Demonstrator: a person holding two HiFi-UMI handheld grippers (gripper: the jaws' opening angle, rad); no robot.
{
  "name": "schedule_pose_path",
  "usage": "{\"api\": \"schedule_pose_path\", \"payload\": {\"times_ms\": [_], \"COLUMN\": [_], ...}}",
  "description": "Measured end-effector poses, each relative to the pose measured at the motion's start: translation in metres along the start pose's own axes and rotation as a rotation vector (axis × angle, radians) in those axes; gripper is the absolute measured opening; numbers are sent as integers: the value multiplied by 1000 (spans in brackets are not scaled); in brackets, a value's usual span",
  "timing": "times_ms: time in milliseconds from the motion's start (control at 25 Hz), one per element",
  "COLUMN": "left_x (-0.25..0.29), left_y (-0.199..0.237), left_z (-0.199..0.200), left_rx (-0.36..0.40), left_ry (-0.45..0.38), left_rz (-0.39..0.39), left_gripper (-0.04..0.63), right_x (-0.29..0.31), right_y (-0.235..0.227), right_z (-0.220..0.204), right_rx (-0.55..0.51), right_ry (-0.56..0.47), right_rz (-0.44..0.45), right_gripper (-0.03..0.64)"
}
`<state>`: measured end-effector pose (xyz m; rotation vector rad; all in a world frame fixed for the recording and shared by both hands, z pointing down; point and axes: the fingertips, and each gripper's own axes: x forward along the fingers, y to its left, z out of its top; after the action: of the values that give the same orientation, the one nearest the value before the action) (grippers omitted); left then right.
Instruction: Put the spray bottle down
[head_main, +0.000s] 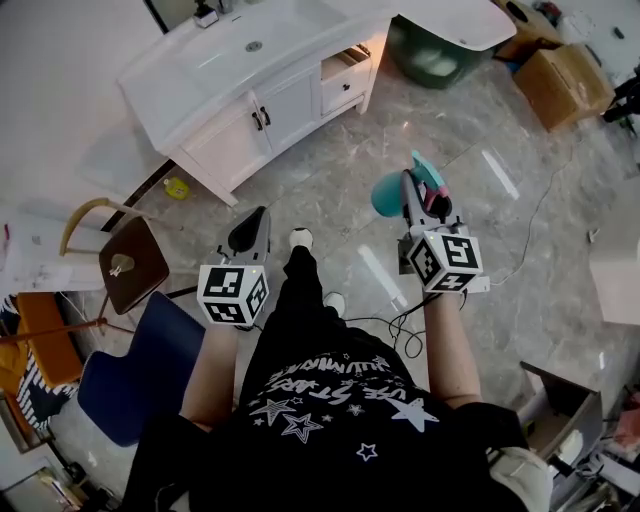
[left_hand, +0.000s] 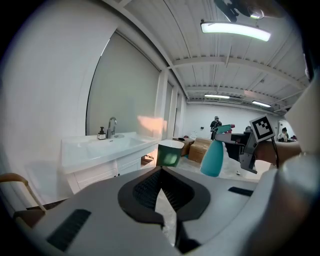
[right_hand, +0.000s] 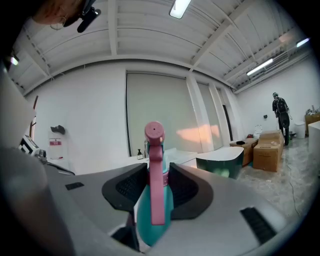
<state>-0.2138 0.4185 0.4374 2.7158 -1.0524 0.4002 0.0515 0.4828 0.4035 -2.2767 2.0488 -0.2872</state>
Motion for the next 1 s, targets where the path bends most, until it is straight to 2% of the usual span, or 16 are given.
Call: {"api": "schedule_pose_path", "payload": {"times_ms": [280,560,760,1000], "left_x": [7,36,81,158], "left_y": [18,56,94,152], "left_z": [5,19,32,59], "left_rx": [-10,-22,-27,-23], "left_ry": [1,-10,-13,-13], "left_rz": [12,37,47,32], "left_gripper": [15,15,15,15], "right_x": [25,77,134,233], "right_y": [2,3,-5,-13], "right_z": [9,16,18,32], "right_rx": [-1,3,-4,-16], "right_ry": [-6,-18,-2,-6], "right_rz": [4,1,-5,-20], "right_gripper": [144,144,145,145]}}
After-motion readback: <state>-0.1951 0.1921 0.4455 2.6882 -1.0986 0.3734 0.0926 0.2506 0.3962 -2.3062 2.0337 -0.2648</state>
